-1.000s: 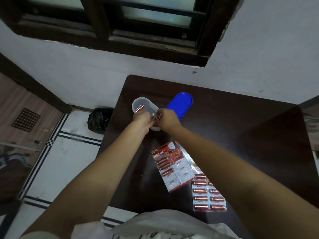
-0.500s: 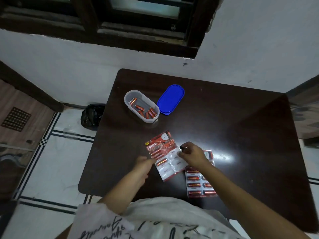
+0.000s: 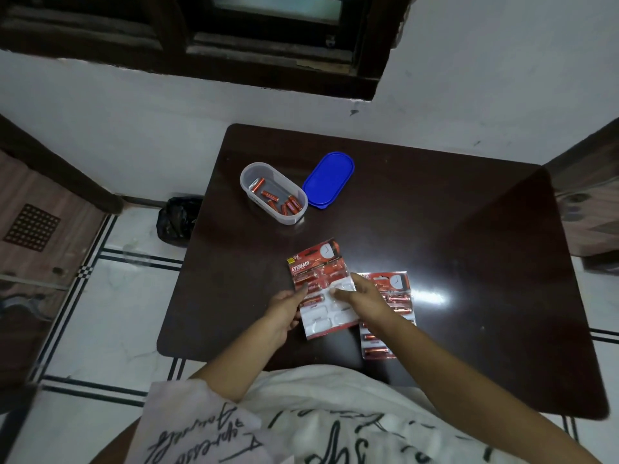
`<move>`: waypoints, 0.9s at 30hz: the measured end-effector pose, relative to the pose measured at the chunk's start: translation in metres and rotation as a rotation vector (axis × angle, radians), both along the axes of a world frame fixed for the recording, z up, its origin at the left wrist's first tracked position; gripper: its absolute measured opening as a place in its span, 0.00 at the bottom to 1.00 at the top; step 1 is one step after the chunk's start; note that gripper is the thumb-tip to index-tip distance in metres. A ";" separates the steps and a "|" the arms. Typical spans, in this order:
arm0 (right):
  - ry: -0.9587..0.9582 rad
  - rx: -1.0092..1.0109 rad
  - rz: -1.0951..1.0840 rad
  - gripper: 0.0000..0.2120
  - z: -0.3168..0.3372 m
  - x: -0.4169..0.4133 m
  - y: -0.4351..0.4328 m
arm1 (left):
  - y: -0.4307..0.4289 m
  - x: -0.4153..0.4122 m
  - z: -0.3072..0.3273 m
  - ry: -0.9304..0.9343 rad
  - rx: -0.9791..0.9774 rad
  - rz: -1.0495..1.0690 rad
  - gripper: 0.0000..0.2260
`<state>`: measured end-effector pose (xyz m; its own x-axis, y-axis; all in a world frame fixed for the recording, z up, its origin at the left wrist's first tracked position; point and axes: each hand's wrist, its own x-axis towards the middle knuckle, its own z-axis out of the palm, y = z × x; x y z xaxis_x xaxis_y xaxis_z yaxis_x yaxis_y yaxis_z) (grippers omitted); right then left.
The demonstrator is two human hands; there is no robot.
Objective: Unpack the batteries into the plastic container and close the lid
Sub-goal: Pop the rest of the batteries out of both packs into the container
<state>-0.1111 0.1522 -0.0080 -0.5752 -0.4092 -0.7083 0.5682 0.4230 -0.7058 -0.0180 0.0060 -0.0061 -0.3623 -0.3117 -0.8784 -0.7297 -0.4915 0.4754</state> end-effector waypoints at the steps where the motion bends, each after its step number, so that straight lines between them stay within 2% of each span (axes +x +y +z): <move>1: -0.026 -0.008 -0.021 0.13 0.001 0.004 0.002 | 0.001 0.003 -0.002 0.025 0.026 0.000 0.08; 4: -0.086 -0.061 -0.069 0.14 0.006 0.015 0.004 | 0.006 0.007 -0.004 0.100 0.154 0.095 0.07; 7: -0.166 -0.154 -0.095 0.13 0.011 0.020 0.003 | 0.008 0.008 -0.006 0.126 0.185 0.144 0.10; 9: -0.304 -0.226 -0.168 0.23 0.012 0.019 0.005 | 0.008 0.010 -0.008 0.142 0.194 0.139 0.12; 11: -0.404 -0.270 -0.226 0.27 0.012 0.018 0.008 | 0.008 0.010 -0.010 0.164 0.192 0.139 0.13; 16: -0.216 -0.190 0.004 0.10 0.013 0.026 0.011 | 0.012 0.010 -0.015 0.174 0.147 0.120 0.09; 20: -0.017 -0.142 0.025 0.09 0.011 0.029 0.017 | 0.010 0.012 -0.017 0.173 0.161 0.085 0.11; 23: 0.008 -0.133 -0.031 0.09 0.007 0.032 0.016 | 0.010 0.012 -0.017 0.168 0.189 0.054 0.13; 27: 0.095 -0.105 0.014 0.13 0.008 0.038 0.012 | 0.012 0.011 -0.018 0.185 0.253 0.073 0.09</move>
